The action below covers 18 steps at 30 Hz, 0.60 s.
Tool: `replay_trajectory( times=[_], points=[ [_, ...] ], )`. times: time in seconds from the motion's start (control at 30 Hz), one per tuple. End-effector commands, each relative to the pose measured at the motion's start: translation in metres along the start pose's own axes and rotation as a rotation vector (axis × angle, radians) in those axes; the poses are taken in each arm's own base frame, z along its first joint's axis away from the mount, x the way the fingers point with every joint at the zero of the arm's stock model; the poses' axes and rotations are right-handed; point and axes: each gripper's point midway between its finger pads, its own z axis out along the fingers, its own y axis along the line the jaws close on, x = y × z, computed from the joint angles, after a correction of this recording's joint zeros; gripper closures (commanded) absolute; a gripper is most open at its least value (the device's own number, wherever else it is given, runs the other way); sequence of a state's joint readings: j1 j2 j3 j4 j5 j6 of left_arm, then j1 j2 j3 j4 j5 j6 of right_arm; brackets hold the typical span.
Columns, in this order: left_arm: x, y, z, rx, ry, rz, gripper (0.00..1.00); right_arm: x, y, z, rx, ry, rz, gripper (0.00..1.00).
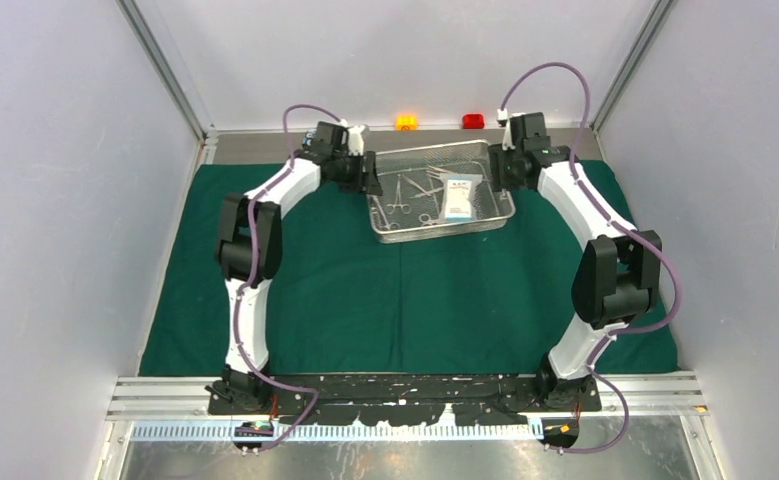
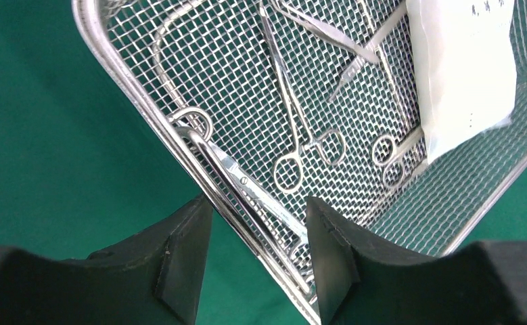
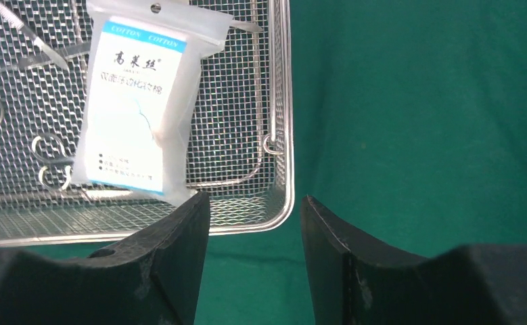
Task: Open and lay out the surgical kit
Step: Move the container from the surgical kit.
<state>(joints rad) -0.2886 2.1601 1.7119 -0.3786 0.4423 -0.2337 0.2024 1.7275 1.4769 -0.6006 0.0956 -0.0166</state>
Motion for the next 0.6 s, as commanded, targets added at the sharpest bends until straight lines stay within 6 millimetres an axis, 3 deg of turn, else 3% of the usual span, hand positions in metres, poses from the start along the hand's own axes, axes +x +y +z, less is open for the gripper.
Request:
replay_trajectory(
  times=[0.0, 0.23, 0.37, 0.43, 0.47, 0.57],
  points=[
    [-0.007, -0.057, 0.018, 0.092, 0.022, 0.074, 0.45, -0.011, -0.021, 0.008, 0.041, -0.042, 0.047, 0.43],
    [-0.001, -0.064, 0.039, 0.08, 0.067, 0.121, 0.5, 0.007, -0.064, 0.035, 0.141, 0.027, 0.061, 0.43],
    [0.006, -0.061, 0.045, 0.072, 0.101, 0.155, 0.58, 0.022, -0.095, 0.05, 0.196, 0.07, 0.079, 0.44],
    [0.008, -0.059, 0.046, 0.069, 0.118, 0.171, 0.66, 0.029, -0.097, 0.057, 0.186, 0.089, 0.07, 0.46],
    [0.011, -0.056, 0.047, 0.064, 0.131, 0.175, 0.69, 0.035, -0.108, 0.058, 0.189, 0.101, 0.085, 0.47],
    [0.016, -0.053, 0.048, 0.057, 0.153, 0.195, 0.72, 0.048, -0.101, 0.062, 0.142, 0.131, 0.079, 0.51]
  ],
)
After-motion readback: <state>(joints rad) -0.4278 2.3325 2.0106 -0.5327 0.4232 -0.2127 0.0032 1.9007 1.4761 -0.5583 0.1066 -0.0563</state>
